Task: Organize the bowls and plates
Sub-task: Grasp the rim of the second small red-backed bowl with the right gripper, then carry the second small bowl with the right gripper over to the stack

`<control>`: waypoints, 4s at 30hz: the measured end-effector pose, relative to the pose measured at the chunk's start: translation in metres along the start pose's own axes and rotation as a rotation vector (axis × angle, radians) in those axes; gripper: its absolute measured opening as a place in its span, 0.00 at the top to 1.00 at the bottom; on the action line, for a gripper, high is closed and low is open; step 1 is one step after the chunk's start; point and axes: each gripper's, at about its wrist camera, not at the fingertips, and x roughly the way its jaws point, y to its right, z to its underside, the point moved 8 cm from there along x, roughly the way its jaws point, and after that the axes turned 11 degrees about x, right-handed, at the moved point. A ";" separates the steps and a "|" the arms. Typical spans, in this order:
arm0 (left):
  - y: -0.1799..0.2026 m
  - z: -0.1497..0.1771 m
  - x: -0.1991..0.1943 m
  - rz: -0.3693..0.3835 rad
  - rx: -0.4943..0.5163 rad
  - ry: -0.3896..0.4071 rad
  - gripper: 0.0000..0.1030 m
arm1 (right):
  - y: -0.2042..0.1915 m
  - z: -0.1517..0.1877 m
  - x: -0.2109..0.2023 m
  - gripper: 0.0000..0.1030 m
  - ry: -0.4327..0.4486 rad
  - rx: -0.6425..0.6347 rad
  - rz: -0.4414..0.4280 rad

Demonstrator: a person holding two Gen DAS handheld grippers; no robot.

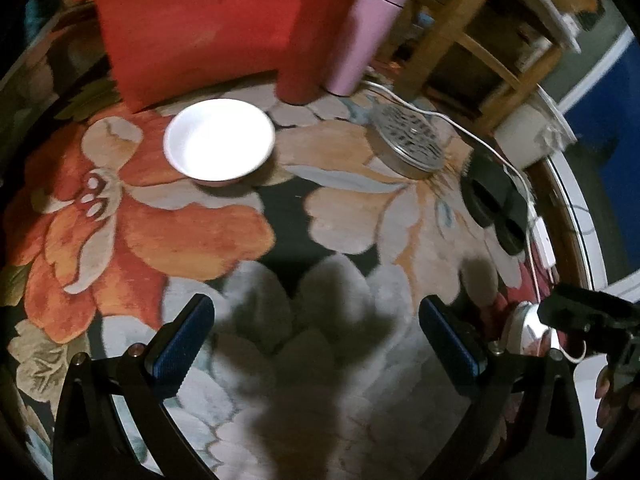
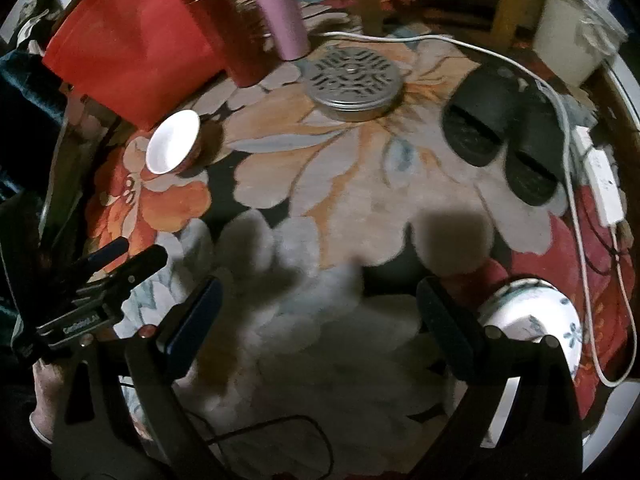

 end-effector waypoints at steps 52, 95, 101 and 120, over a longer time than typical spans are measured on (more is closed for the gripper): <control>-0.168 0.033 -0.001 -0.160 -0.312 -0.028 0.01 | -0.162 -0.001 0.175 0.85 -0.443 -0.119 -0.324; -0.017 0.000 -0.014 0.043 -0.078 0.006 0.88 | -0.105 0.019 0.055 0.84 -0.156 -0.156 -0.121; 0.030 -0.015 -0.039 0.091 -0.005 0.040 0.88 | -0.078 0.017 0.009 0.84 -0.109 -0.100 -0.099; 0.124 -0.020 -0.052 0.172 0.136 0.045 0.88 | -0.005 0.022 -0.055 0.84 -0.022 0.068 -0.070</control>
